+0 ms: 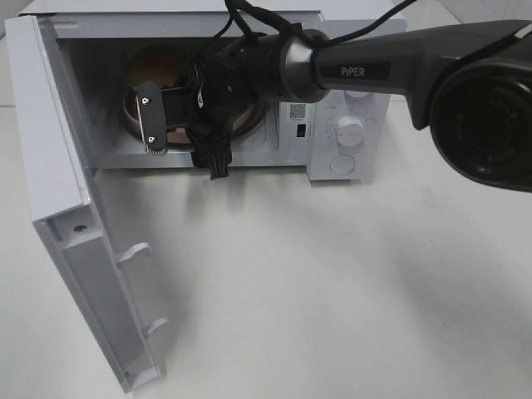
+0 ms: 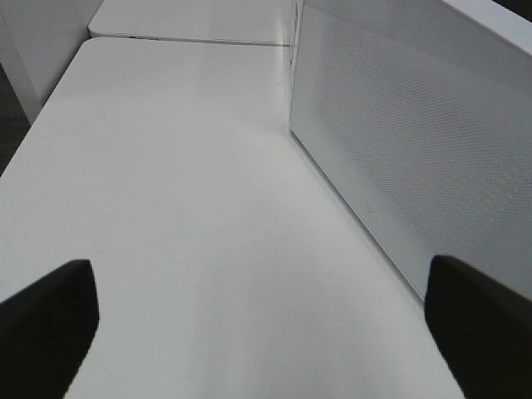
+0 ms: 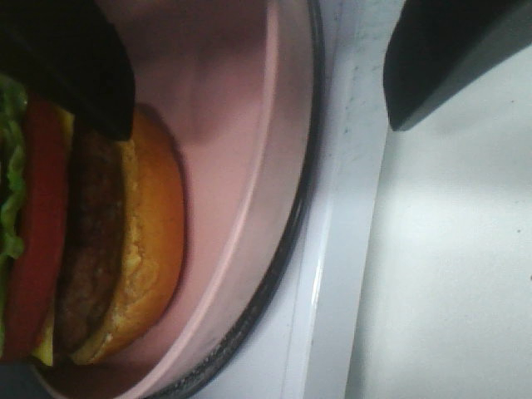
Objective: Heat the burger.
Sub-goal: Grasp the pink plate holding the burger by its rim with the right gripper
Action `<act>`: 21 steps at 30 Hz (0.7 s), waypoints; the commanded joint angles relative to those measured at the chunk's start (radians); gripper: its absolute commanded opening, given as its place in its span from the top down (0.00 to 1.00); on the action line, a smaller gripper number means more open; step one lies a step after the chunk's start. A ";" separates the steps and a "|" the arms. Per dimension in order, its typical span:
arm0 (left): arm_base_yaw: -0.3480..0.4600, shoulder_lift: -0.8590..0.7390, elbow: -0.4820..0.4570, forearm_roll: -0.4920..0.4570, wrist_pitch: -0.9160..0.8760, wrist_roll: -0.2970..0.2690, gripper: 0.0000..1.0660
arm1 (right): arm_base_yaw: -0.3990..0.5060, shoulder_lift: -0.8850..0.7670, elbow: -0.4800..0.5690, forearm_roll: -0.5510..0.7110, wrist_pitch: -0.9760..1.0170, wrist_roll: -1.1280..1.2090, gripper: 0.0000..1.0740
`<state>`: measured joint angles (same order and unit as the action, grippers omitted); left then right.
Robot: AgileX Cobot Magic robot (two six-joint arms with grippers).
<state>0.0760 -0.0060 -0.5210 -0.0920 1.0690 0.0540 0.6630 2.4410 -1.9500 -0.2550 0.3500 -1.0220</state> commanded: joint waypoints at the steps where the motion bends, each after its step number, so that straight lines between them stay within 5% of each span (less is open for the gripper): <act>1: 0.001 -0.015 0.003 -0.001 0.002 -0.002 0.06 | 0.001 0.023 -0.014 0.012 0.002 0.004 0.26; 5: 0.001 -0.015 0.003 -0.001 0.002 -0.002 0.06 | 0.001 0.033 -0.014 0.017 0.004 0.007 0.31; 12: 0.001 -0.015 0.003 -0.001 0.002 -0.002 0.06 | 0.001 0.043 -0.014 0.018 -0.001 0.007 0.54; 14: 0.001 -0.015 0.003 -0.001 0.002 -0.002 0.06 | 0.001 0.043 -0.014 0.028 -0.023 0.007 0.75; 21: 0.001 -0.015 0.003 -0.001 0.002 -0.002 0.06 | 0.001 0.040 -0.014 0.051 -0.028 0.006 0.97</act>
<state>0.0760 -0.0060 -0.5210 -0.0920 1.0690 0.0540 0.6810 2.4770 -1.9620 -0.1800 0.3280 -1.0190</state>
